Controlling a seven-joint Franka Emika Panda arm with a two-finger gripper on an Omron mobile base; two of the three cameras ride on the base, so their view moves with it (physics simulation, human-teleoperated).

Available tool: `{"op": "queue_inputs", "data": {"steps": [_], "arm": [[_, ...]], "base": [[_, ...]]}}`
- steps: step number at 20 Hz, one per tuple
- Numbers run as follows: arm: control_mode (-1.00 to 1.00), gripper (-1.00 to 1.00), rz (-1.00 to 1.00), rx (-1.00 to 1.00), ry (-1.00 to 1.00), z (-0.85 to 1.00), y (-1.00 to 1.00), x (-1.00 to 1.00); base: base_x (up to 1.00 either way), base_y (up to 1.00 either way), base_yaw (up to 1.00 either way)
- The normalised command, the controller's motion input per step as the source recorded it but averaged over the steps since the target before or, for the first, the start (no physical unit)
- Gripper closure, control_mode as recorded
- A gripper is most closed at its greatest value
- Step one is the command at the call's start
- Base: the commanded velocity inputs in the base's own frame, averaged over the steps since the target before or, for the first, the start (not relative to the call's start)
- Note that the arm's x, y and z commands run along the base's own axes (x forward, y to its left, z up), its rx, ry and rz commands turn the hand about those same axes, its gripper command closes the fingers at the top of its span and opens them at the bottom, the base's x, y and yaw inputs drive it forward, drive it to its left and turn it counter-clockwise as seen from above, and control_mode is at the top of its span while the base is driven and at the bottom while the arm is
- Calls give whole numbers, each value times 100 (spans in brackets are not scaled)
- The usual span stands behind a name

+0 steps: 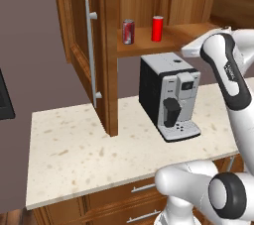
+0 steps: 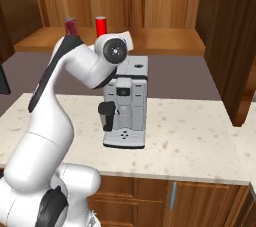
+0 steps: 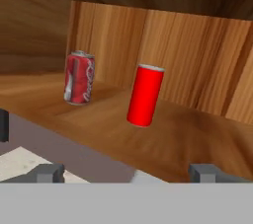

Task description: Pick the can, can from the counter and place them in the open cabinet.

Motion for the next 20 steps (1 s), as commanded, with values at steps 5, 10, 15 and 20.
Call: {"op": "queue_inputs", "data": {"steps": [5, 10, 15, 20], "arm": [[-100, -100, 0, -1, 10, -3, 4, -72], [-100, -100, -4, 0, 17, -21, 17, -74], [-100, -100, -8, 0, 14, -39, 23, -69], [-100, -100, -15, 0, 12, -56, 26, -57]], "base": [[0, 0, 0], [0, 0, 0], [0, 0, 0], [0, 0, 0]]}}
